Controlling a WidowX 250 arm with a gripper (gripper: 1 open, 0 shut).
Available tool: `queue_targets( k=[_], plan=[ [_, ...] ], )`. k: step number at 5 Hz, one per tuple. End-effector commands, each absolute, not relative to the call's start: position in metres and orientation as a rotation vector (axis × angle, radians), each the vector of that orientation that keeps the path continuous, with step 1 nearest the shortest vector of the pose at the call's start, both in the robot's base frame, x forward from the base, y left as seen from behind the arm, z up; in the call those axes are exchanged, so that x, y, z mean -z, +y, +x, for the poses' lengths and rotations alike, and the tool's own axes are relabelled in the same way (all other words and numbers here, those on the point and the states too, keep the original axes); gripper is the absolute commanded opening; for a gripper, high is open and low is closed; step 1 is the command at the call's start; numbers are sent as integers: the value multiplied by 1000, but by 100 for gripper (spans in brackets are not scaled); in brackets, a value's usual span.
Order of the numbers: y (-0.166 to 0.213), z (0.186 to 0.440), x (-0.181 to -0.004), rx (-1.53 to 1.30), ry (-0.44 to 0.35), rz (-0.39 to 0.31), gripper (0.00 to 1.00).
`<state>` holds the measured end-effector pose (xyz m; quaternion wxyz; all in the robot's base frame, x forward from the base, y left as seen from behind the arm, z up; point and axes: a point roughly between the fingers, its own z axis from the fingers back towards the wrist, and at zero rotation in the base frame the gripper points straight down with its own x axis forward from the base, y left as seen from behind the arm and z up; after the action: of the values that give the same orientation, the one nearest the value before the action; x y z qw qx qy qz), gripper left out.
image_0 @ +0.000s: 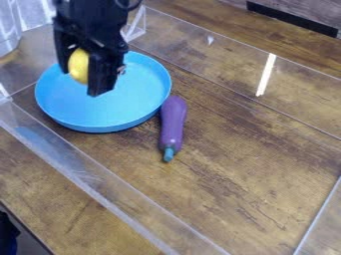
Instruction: Put the carrot on the blue tray
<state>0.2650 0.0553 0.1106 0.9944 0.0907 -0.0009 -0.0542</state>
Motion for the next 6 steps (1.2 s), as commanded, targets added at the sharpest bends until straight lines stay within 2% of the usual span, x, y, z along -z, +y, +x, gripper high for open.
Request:
queue_targets(
  k=[1, 2, 4, 6],
  plan=[
    [64, 264, -114, 86, -47, 206, 0],
    [64, 266, -107, 94, -42, 213, 0],
    [80, 264, -108, 33, -26, 224, 0],
    [98, 262, -119, 42, -20, 233, 0]
  ],
)
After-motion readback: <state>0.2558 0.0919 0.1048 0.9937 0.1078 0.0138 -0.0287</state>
